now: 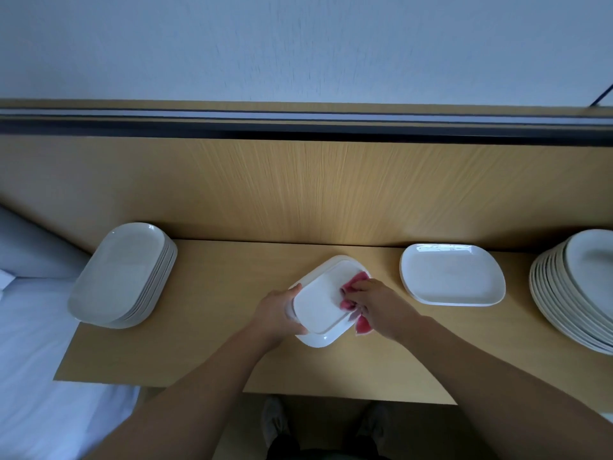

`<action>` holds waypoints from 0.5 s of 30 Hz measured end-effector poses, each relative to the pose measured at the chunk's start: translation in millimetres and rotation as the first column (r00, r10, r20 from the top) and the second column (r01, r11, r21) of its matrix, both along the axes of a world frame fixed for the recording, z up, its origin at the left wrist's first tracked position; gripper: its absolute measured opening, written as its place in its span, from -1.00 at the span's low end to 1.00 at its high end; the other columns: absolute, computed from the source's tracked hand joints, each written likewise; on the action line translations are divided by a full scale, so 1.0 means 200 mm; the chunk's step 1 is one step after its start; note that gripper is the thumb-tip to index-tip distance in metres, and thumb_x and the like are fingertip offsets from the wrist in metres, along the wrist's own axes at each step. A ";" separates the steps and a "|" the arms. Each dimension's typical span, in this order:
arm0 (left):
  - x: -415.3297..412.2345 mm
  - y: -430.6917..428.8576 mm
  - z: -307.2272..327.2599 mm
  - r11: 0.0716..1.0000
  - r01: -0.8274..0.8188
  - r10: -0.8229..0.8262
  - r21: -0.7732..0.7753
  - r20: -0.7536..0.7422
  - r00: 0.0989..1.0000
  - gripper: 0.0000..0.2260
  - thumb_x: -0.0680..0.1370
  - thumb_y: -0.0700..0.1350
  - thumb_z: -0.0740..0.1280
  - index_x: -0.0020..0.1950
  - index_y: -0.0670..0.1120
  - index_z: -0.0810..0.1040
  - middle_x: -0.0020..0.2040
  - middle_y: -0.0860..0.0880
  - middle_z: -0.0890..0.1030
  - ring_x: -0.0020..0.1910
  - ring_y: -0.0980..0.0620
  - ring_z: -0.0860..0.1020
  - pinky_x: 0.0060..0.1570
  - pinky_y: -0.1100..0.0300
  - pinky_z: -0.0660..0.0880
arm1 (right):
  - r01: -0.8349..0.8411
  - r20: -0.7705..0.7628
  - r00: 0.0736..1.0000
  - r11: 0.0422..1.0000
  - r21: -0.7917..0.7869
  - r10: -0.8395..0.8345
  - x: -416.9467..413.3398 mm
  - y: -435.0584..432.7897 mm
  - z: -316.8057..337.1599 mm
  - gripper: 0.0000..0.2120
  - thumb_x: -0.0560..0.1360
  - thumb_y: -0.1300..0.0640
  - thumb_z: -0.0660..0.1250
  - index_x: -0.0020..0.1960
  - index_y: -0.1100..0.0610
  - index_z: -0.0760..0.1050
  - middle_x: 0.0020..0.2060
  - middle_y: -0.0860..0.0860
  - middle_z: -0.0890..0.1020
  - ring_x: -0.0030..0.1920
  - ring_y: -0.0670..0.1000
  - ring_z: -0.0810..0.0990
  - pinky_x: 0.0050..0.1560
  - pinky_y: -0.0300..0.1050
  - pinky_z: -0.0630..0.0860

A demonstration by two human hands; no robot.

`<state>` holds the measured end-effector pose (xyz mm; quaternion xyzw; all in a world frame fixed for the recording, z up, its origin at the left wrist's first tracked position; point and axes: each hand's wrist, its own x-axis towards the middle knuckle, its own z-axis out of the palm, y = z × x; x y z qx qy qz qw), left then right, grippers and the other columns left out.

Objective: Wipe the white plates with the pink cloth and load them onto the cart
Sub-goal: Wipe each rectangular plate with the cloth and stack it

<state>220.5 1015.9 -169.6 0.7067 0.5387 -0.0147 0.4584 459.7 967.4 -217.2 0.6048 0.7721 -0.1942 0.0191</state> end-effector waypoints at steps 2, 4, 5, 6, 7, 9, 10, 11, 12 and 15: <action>-0.02 -0.02 0.01 1.000 -0.003 0.003 -0.004 0.022 1.000 -0.19 0.27 -0.03 0.46 0.50 -0.01 0.28 0.30 -0.07 0.41 0.25 -0.05 0.40 0.24 0.03 0.45 | -0.009 -0.067 0.998 1.000 0.029 0.011 -0.01 -0.02 0.07 -0.76 0.53 0.02 0.31 0.15 0.03 0.59 0.11 0.09 0.64 -0.05 0.05 0.62 -0.01 0.07 0.58; -0.04 -0.05 0.03 0.999 -0.050 0.050 -0.007 0.058 0.997 -0.26 0.38 -0.08 0.48 0.51 0.05 0.26 0.27 0.01 0.38 0.22 0.01 0.39 0.24 0.07 0.45 | 0.029 -0.156 0.987 1.000 0.007 -0.027 0.00 -0.05 0.12 -0.63 0.55 0.13 0.31 0.35 0.05 0.49 0.26 0.01 0.55 0.18 0.03 0.53 0.21 -0.03 0.48; -0.05 -0.06 0.04 0.997 -0.073 0.073 -0.005 0.086 0.994 -0.31 0.42 -0.10 0.47 0.50 0.07 0.28 0.26 0.03 0.38 0.21 0.03 0.39 0.24 0.07 0.47 | 0.032 -0.157 0.987 0.998 0.045 -0.025 0.00 -0.05 0.13 -0.56 0.55 0.20 0.30 0.42 0.06 0.41 0.33 -0.03 0.49 0.27 0.03 0.46 0.27 -0.12 0.42; -0.04 -0.07 0.06 0.995 -0.095 0.095 -0.005 0.125 0.988 -0.36 0.44 -0.11 0.46 0.47 0.08 0.31 0.26 0.06 0.40 0.21 0.04 0.41 0.22 0.07 0.49 | 0.054 -0.190 0.981 0.997 0.059 -0.042 0.01 -0.06 0.16 -0.53 0.56 0.25 0.27 0.45 0.06 0.37 0.35 -0.05 0.46 0.30 0.02 0.42 0.27 -0.20 0.39; -0.04 -0.08 0.09 0.993 -0.114 0.113 -0.006 0.167 0.979 -0.42 0.45 -0.12 0.46 0.43 0.10 0.35 0.24 0.08 0.44 0.20 0.05 0.44 0.18 0.08 0.52 | 0.051 -0.217 0.976 0.996 0.074 -0.034 0.01 -0.07 0.18 -0.53 0.57 0.27 0.24 0.46 0.07 0.36 0.36 -0.06 0.45 0.30 0.01 0.42 0.23 -0.26 0.38; -0.01 -0.11 0.13 0.984 -0.177 0.174 -0.009 0.228 0.958 -0.54 0.46 -0.16 0.46 0.29 0.10 0.40 0.13 0.11 0.51 0.10 0.11 0.51 0.02 0.22 0.56 | 0.060 -0.288 0.957 0.993 0.103 -0.027 0.02 -0.07 0.21 -0.55 0.58 0.29 0.20 0.45 0.07 0.37 0.37 -0.06 0.44 0.29 0.00 0.42 0.16 -0.35 0.34; 0.00 -0.12 0.16 0.977 -0.212 0.207 -0.006 0.236 0.949 -0.58 0.46 -0.19 0.45 0.23 0.06 0.41 0.08 0.11 0.52 0.03 0.15 0.53 -0.07 0.32 0.54 | 0.057 -0.306 0.952 0.990 0.128 -0.015 0.02 -0.08 0.23 -0.56 0.58 0.29 0.21 0.43 0.07 0.39 0.37 -0.05 0.44 0.30 0.01 0.42 0.17 -0.36 0.32; 0.01 -0.14 0.18 0.969 -0.247 0.238 0.009 0.240 0.941 -0.62 0.46 -0.20 0.45 0.21 0.03 0.42 0.05 0.10 0.54 -0.01 0.19 0.53 -0.15 0.38 0.51 | 0.044 -0.316 0.949 0.988 0.149 0.005 0.03 -0.08 0.25 -0.56 0.56 0.30 0.22 0.42 0.07 0.41 0.37 -0.04 0.45 0.31 0.03 0.42 0.21 -0.32 0.32; 0.02 -0.16 0.20 0.961 -0.277 0.264 0.020 0.247 0.932 -0.63 0.47 -0.21 0.45 0.21 0.00 0.44 0.04 0.09 0.56 -0.03 0.22 0.54 -0.19 0.42 0.50 | 0.029 -0.333 0.942 0.984 0.176 0.032 0.04 -0.08 0.26 -0.55 0.55 0.30 0.23 0.41 0.06 0.42 0.38 -0.03 0.45 0.32 0.05 0.42 0.26 -0.24 0.34; 0.04 -0.21 0.24 0.929 -0.370 0.350 0.020 0.279 0.894 -0.64 0.48 -0.20 0.44 0.24 -0.07 0.48 0.01 0.10 0.60 -0.05 0.24 0.55 -0.22 0.48 0.47 | -0.005 -0.342 0.936 0.976 0.217 0.081 0.09 -0.10 0.31 -0.55 0.54 0.30 0.26 0.41 0.06 0.43 0.37 -0.02 0.46 0.30 0.06 0.44 0.27 -0.20 0.33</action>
